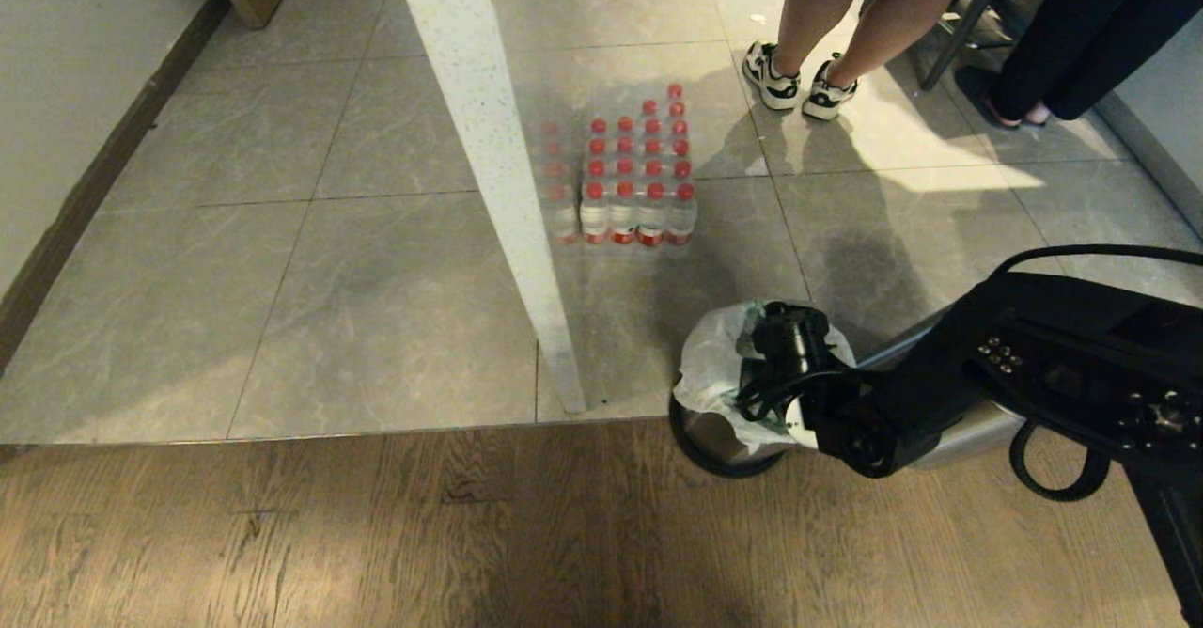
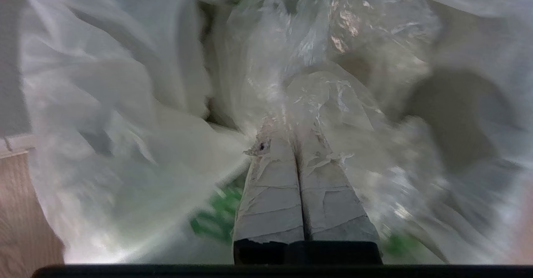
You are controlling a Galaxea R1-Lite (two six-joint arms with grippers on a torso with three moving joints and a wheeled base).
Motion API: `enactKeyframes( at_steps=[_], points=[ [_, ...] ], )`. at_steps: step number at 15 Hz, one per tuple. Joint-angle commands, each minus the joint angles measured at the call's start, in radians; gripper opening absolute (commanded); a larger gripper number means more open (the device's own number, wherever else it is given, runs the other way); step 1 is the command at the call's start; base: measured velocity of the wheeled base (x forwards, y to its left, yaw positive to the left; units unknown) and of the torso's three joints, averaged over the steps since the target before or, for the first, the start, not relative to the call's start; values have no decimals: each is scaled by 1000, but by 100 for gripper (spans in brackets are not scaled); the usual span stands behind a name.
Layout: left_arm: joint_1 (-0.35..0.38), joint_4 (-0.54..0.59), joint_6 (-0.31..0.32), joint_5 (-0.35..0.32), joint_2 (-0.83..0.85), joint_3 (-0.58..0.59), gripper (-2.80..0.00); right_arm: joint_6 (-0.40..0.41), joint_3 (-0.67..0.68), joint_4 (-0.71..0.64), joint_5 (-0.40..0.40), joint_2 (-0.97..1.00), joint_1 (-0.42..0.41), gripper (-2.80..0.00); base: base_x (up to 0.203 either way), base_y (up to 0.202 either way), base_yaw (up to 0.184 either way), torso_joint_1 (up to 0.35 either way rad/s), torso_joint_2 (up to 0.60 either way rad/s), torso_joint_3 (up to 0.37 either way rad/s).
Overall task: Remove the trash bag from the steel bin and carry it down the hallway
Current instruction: Pick up the trash bag
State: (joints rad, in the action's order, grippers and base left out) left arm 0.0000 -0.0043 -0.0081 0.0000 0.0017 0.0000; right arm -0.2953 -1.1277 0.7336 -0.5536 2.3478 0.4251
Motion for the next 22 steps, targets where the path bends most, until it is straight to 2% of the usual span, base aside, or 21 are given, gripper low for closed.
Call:
enactKeyframes(
  at_steps=[1, 3, 4, 7, 10, 14, 18, 19, 22],
  points=[
    [0, -2, 0, 0, 0, 0, -280, 3, -21, 35, -4, 78, 0, -280, 0, 0, 0, 0, 0, 0],
    [0, 0, 0, 0, 0, 0, -280, 8, -50, 49, 3, 115, 0, -280, 0, 0, 0, 0, 0, 0],
    [0, -2, -1, 0, 0, 0, -280, 10, -73, 45, 7, 129, 0, 0, 0, 0, 0, 0, 0, 0],
    [0, -1, 0, 0, 0, 0, -280, 16, -105, 51, 8, 156, -7, 0, 0, 0, 0, 0, 0, 0],
    [0, 0, -1, 0, 0, 0, -280, 18, -93, 43, 7, 102, -11, 0, 0, 0, 0, 0, 0, 0],
    [0, -2, -1, -1, 0, 0, -280, 27, 73, 48, 38, -76, -12, 0, 0, 0, 0, 0, 0, 0],
    [0, 0, 0, 0, 0, 0, -280, 16, 200, 46, 40, -174, -17, 0, 0, 0, 0, 0, 0, 0],
    [0, 0, -1, 0, 0, 0, -280, -5, 216, 41, 41, -191, -17, 0, 0, 0, 0, 0, 0, 0],
    [0, 0, 0, 0, 0, 0, -280, -140, 261, 27, 45, -279, -51, 0, 0, 0, 0, 0, 0, 0]
  ],
)
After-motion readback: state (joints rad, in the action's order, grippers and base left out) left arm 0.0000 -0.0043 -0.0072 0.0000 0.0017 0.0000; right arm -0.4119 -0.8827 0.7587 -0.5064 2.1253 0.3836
